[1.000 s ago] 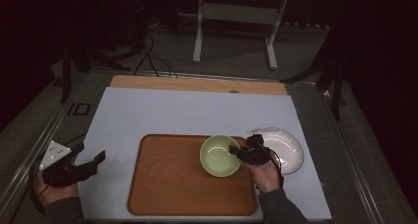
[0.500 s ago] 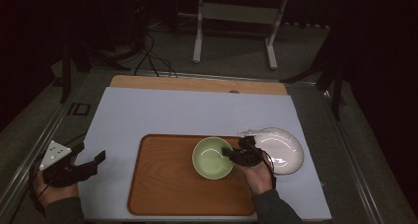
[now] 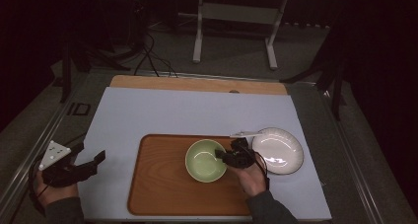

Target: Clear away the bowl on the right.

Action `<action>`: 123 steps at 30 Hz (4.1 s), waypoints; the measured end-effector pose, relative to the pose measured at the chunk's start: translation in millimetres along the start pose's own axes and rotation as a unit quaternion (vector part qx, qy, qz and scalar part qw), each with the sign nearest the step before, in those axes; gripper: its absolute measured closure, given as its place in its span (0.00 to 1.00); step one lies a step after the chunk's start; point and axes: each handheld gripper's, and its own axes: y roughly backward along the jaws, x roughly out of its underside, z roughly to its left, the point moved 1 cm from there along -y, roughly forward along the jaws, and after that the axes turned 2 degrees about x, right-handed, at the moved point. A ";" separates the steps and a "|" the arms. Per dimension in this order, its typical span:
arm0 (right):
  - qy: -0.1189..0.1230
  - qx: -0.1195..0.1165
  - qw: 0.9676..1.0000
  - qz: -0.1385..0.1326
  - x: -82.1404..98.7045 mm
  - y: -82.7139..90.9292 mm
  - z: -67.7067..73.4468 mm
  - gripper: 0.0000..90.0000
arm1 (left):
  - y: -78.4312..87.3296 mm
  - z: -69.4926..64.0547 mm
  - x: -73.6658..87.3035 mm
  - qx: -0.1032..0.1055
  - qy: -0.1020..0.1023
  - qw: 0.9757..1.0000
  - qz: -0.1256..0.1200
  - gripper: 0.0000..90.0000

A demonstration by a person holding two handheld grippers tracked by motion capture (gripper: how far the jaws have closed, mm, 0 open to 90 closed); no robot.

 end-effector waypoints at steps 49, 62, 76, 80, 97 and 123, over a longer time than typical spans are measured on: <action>0.031 -0.012 0.998 0.059 15.7 -30.1 19.6 0.92 | 0.8 0.0 0.3 0.002 0.000 1.000 -0.001 0.24; 0.016 -0.006 0.998 0.068 19.1 -35.7 12.5 0.93 | 0.6 0.0 0.3 0.002 0.000 1.000 0.000 0.24; 0.020 -0.007 0.997 0.072 18.9 -37.7 9.1 0.86 | 0.2 -0.2 0.5 0.002 0.000 1.000 0.002 0.24; 0.039 -0.001 0.996 0.074 18.9 -36.3 10.4 0.80 | 0.1 -0.4 0.5 0.003 -0.001 1.000 0.002 0.24; 0.092 0.024 0.995 0.023 10.4 -2.6 6.3 0.64 | -0.3 -0.6 0.8 0.002 -0.003 1.000 0.004 0.24; 0.111 0.122 0.979 -0.119 37.1 91.8 -49.8 0.40 | -2.2 -1.5 -0.1 0.003 -0.004 1.000 0.003 0.24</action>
